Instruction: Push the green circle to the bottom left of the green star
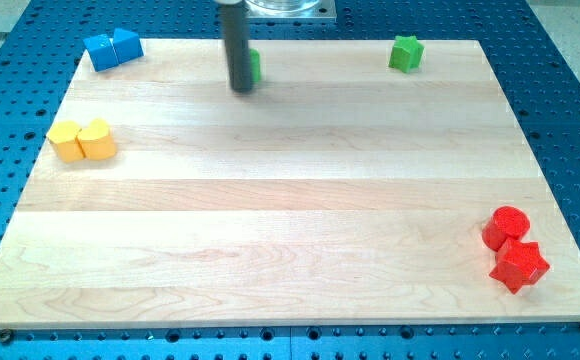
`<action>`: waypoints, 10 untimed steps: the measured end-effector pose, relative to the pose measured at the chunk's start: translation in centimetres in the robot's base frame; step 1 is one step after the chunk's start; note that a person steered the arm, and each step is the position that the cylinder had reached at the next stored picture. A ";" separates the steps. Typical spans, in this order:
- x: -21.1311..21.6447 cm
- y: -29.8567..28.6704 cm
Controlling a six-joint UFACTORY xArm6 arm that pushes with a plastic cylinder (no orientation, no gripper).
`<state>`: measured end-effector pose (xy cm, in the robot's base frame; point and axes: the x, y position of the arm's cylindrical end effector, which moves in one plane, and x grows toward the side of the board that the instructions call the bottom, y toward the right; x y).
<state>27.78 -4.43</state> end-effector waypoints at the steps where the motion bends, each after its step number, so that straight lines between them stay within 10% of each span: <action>1: -0.6 0.0; 3: -2.7 -8.8; 8: -4.0 12.8; 10: -8.5 13.2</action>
<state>19.29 8.72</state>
